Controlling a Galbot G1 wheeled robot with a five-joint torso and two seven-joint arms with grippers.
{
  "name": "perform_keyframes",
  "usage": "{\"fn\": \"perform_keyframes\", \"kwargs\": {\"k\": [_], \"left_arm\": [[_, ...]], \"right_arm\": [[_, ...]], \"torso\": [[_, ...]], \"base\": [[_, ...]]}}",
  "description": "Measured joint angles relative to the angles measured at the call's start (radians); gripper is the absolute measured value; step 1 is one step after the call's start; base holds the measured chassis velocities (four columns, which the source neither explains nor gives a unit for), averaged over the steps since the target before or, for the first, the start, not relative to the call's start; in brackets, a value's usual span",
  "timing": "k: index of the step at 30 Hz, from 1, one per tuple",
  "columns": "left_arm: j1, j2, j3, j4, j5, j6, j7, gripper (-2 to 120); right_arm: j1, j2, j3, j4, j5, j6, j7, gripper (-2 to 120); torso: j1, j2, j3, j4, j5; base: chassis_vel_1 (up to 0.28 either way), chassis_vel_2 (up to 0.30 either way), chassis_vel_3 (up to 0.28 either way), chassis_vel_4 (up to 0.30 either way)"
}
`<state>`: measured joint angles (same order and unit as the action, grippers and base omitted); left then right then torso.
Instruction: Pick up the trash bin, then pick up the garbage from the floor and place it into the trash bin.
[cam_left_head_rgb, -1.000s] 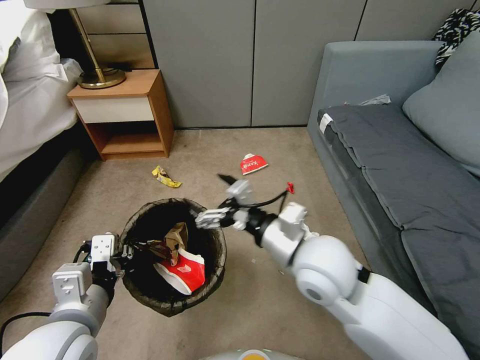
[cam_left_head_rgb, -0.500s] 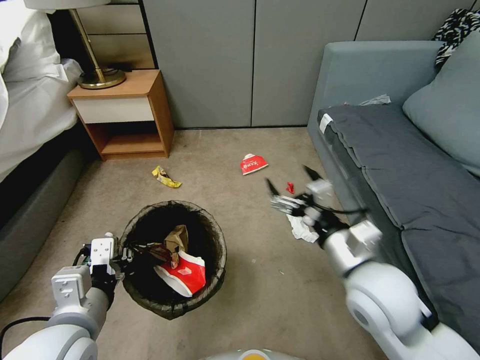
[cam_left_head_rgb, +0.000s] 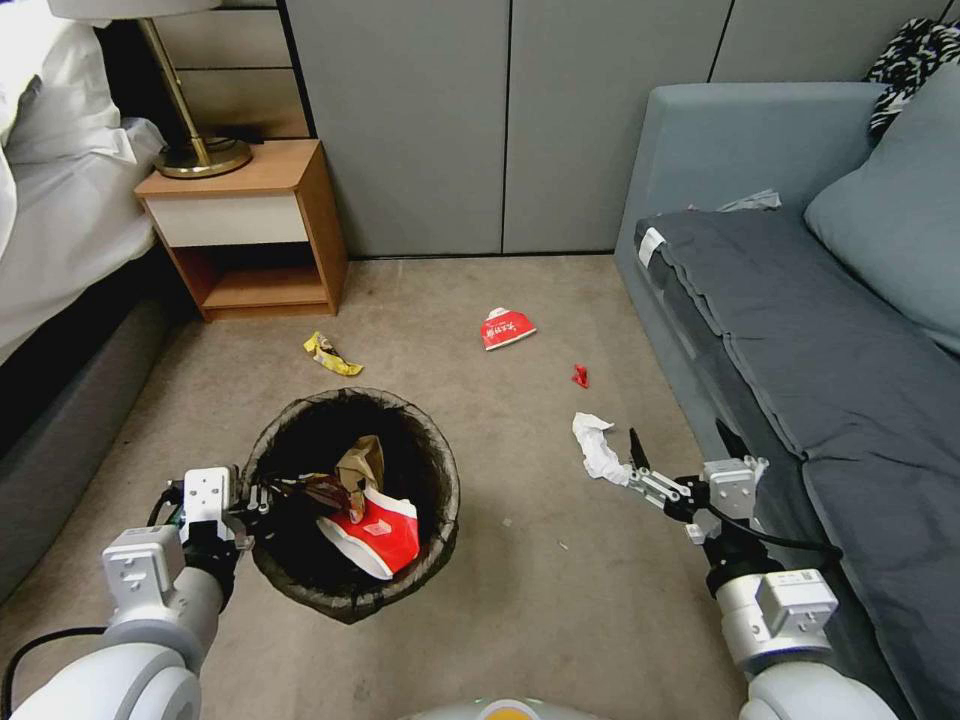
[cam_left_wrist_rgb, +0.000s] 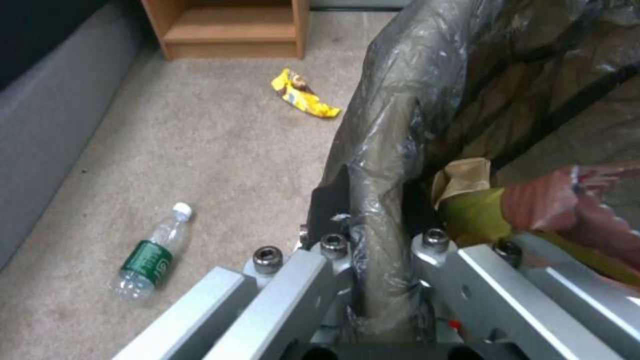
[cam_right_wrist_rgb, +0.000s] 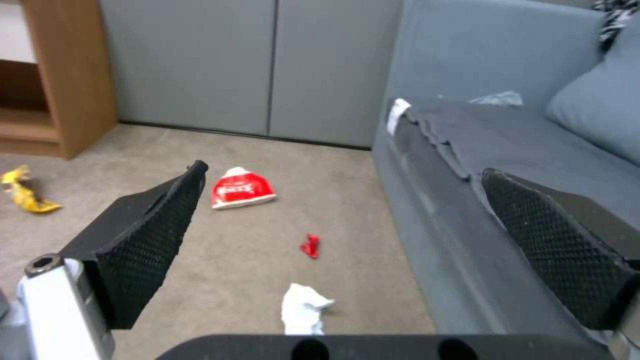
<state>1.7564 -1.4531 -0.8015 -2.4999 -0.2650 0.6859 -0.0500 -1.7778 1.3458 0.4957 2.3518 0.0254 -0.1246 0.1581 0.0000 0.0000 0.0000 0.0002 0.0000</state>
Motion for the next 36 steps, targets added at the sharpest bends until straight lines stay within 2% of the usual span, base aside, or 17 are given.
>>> {"fn": "perform_keyframes", "kwargs": {"k": [8,15,36], "left_arm": [[-0.011,-0.018,0.001,0.0,-0.006,-0.002,0.0,1],[-0.02,-0.005,0.002,0.0,-0.01,-0.002,0.002,1],[-0.001,-0.011,0.004,0.0,-0.003,-0.002,0.002,1]], "right_arm": [[0.024,0.021,0.037,-0.004,0.006,-0.007,-0.005,100],[0.018,0.03,0.038,-0.009,0.005,-0.002,-0.009,100],[-0.001,0.037,-0.003,-0.028,-0.01,0.032,-0.008,100]], "torso": [[0.0,0.0,0.0,-0.0001,0.0],[0.0,0.0,0.0,-0.0003,0.0],[0.0,0.0,0.0,-0.0003,0.0]], "base": [[0.0,0.0,0.0,0.0],[0.0,0.0,0.0,0.0],[-0.052,0.052,0.057,-0.059]]}}
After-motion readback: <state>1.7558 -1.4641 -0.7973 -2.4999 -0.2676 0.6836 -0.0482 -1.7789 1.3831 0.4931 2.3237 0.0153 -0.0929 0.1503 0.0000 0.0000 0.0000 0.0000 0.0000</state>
